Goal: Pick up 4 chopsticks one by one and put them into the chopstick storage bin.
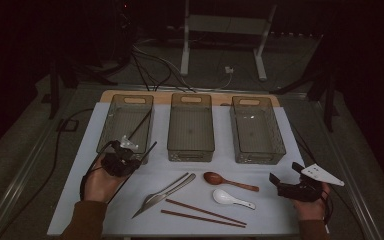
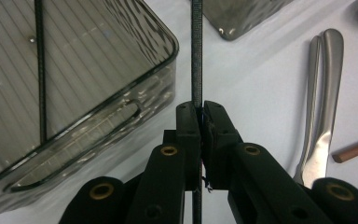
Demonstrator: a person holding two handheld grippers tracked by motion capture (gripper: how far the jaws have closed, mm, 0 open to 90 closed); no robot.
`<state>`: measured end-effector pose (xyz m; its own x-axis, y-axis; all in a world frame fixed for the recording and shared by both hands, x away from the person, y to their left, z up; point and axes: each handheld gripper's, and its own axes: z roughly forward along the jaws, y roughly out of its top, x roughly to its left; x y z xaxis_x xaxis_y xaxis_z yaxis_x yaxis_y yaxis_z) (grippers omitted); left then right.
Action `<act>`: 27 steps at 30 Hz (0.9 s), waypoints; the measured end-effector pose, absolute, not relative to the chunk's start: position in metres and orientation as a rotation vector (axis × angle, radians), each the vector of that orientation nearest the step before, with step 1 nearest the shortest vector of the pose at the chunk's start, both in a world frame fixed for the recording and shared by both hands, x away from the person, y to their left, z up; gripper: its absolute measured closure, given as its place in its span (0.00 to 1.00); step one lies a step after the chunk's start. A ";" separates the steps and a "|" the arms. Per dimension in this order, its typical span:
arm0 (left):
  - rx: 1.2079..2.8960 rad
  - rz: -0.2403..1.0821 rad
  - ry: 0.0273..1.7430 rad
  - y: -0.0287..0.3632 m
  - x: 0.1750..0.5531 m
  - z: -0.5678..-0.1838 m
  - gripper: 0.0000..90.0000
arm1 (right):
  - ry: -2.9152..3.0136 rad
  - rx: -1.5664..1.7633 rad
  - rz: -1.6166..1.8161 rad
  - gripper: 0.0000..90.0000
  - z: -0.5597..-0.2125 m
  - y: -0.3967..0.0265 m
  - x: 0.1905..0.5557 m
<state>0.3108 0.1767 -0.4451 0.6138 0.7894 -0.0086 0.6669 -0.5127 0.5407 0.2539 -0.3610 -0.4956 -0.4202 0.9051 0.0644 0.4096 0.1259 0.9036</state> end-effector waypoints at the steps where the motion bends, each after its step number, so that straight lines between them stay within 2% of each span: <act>1: 2.338 0.331 1.150 0.177 0.311 -0.443 0.97 | 1.895 1.266 1.260 0.00 -0.496 -0.361 0.254; 27: 2.257 0.378 1.233 0.198 0.341 -0.422 0.97 | 1.894 1.266 1.261 0.00 -0.496 -0.361 0.254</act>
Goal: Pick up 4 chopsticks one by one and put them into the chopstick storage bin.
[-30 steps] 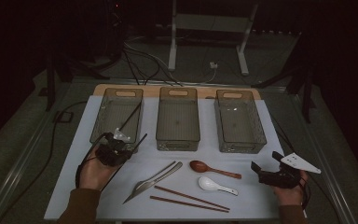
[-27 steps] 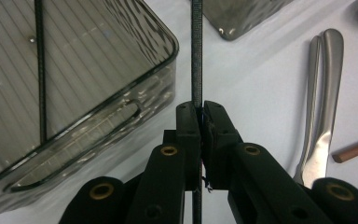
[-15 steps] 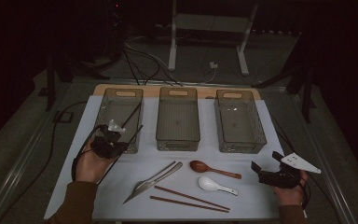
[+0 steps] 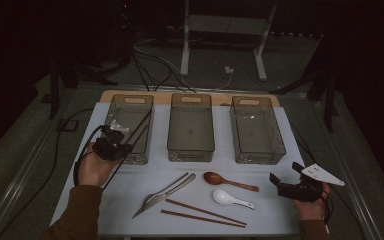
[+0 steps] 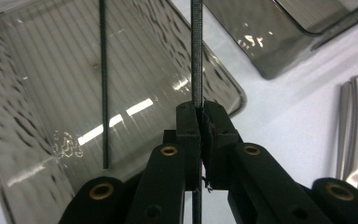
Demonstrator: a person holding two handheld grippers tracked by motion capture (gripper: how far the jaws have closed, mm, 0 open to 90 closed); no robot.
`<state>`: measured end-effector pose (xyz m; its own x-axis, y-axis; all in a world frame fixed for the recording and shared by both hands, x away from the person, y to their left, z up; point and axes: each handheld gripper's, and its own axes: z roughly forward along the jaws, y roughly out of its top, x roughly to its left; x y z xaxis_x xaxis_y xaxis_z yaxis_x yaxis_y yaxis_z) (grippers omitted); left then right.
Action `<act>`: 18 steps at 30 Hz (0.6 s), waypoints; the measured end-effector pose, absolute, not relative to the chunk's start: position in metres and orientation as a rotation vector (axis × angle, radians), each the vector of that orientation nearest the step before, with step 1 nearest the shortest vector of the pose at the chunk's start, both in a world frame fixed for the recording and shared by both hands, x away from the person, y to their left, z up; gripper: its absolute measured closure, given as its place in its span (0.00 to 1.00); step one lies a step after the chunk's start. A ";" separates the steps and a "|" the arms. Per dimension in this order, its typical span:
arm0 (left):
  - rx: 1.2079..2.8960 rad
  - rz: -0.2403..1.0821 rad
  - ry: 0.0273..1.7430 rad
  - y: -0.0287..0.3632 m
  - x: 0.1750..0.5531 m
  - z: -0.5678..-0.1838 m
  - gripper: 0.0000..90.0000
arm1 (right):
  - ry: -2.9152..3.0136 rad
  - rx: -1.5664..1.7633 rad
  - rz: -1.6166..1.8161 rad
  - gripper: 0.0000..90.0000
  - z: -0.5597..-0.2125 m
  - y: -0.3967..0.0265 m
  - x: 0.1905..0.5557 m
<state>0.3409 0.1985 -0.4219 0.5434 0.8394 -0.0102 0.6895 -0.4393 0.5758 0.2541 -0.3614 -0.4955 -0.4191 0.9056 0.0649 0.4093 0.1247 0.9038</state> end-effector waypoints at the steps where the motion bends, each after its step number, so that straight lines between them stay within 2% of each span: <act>1: 2.256 0.381 1.234 0.200 0.342 -0.421 0.97 | 1.894 1.266 1.261 0.00 -0.496 -0.361 0.254; 18: 2.221 0.392 1.256 0.203 0.363 -0.409 0.97 | 1.897 1.265 1.260 0.00 -0.496 -0.361 0.254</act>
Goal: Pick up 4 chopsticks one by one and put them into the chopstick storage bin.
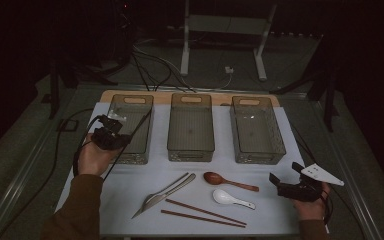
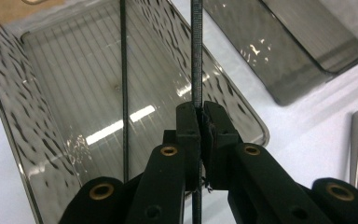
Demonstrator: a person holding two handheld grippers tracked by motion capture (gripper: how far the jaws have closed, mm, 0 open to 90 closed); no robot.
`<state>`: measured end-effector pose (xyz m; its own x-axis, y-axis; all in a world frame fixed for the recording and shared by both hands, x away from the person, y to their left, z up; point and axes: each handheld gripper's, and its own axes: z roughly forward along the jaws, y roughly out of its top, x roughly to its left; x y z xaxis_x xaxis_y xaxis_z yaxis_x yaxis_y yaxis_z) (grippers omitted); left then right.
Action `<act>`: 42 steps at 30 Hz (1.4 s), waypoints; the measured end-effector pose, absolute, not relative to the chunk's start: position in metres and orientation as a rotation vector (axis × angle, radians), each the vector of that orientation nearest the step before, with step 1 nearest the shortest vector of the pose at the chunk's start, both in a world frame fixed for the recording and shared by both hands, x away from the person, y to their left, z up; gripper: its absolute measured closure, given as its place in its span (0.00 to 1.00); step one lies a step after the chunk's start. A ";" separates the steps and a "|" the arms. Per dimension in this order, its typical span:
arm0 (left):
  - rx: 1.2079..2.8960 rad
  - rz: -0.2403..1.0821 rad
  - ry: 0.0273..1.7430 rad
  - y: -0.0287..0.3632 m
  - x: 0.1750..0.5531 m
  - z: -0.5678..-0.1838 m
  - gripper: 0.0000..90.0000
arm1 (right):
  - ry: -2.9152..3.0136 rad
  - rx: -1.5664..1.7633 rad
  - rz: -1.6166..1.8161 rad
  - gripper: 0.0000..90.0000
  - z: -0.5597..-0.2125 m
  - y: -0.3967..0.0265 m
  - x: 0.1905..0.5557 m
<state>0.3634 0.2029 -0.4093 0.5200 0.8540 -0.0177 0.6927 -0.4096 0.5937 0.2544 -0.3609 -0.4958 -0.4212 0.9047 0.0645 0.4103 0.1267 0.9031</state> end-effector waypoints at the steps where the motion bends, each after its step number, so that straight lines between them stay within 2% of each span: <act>1: 2.220 0.395 1.254 0.203 0.365 -0.408 0.97 | 1.899 1.264 1.259 0.00 -0.496 -0.361 0.255; 42: 2.184 0.415 1.302 0.214 0.414 -0.391 0.97 | 1.902 1.264 1.257 0.00 -0.496 -0.361 0.256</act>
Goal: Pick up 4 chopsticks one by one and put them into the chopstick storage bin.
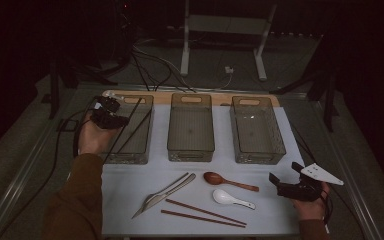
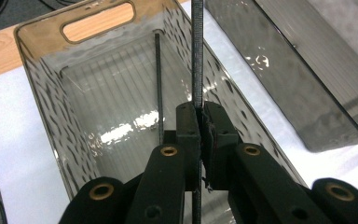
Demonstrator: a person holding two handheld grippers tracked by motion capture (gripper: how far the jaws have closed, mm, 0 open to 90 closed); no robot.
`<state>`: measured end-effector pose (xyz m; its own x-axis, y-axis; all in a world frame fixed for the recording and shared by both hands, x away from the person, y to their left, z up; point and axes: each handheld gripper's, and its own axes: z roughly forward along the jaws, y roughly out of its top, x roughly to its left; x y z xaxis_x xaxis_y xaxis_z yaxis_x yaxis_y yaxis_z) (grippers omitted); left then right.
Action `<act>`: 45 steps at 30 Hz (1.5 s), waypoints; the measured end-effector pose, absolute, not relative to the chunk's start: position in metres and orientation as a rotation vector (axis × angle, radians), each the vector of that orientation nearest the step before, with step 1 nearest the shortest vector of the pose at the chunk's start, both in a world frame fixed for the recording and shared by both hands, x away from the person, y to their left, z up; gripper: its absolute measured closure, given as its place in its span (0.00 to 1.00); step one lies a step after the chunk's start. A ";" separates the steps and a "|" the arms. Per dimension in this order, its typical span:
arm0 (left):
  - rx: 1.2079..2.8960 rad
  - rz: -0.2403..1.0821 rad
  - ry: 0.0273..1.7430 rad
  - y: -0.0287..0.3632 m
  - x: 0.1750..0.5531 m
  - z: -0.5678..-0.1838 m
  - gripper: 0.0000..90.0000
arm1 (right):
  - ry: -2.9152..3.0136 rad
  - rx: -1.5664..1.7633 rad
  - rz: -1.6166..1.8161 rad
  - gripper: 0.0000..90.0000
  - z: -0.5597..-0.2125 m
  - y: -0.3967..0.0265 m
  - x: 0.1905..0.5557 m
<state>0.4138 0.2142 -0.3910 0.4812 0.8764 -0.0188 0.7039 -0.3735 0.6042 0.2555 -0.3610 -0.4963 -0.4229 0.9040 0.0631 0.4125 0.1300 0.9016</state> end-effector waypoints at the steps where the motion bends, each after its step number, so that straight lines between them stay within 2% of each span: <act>1: 2.184 0.418 1.301 0.214 0.414 -0.391 0.97 | 1.902 1.262 1.258 0.00 -0.496 -0.361 0.256; 22: 2.099 0.458 1.371 0.212 0.435 -0.398 0.96 | 1.905 1.264 1.256 0.00 -0.497 -0.361 0.256; 23: 2.076 0.444 1.389 0.213 0.436 -0.399 0.85 | 1.905 1.263 1.255 0.00 -0.496 -0.361 0.256; 26: 2.058 0.520 1.423 0.211 0.435 -0.400 0.45 | 1.901 1.268 1.259 0.00 -0.496 -0.362 0.255; 29: 2.033 0.547 1.447 0.213 0.434 -0.399 0.21 | 1.901 1.268 1.257 0.00 -0.497 -0.363 0.255; 38: 1.981 0.549 1.423 0.219 0.426 -0.392 0.03 | 1.899 1.268 1.260 0.00 -0.496 -0.362 0.255; 45: 1.968 0.555 1.379 0.220 0.417 -0.390 0.01 | 1.899 1.270 1.261 0.00 -0.496 -0.363 0.254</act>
<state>0.4169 0.2201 -0.3899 0.3535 0.9350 -0.0298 0.6538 -0.2242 0.7227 0.2544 -0.3626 -0.4960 -0.4205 0.9047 0.0684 0.4140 0.1243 0.9018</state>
